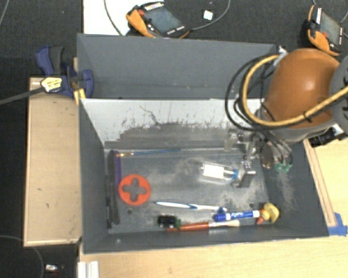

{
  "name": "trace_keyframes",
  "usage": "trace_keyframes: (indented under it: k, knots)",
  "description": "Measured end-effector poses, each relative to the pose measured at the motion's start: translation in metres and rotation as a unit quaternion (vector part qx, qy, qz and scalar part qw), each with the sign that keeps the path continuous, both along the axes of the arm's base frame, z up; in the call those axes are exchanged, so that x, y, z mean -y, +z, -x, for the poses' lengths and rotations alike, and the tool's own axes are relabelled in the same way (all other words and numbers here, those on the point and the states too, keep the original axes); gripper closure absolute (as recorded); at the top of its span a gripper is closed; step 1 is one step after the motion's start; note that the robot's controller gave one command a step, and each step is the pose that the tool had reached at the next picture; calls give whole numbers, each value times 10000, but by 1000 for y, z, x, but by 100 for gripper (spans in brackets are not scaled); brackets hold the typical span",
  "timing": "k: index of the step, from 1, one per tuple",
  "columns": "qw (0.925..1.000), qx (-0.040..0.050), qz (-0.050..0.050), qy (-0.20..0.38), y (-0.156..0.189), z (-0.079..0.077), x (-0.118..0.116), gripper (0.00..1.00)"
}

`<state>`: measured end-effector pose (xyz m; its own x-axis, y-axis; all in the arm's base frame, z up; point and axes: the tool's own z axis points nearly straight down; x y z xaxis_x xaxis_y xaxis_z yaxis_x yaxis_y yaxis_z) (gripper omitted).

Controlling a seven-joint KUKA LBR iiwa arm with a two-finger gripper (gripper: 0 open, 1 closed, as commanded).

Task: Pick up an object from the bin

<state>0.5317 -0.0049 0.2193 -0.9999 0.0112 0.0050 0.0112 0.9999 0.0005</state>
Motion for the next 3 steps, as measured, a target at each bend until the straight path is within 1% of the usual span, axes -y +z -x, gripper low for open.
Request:
trace_keyframes:
  k: [1, 2, 3]
  knots:
    - [10000, 42, 1, 0, 4, -2, 0, 0]
    - [9993, 72, 3, 368, -117, -51, 22, 0]
    - [9999, 77, -1, 64, -148, -58, 38, 0]
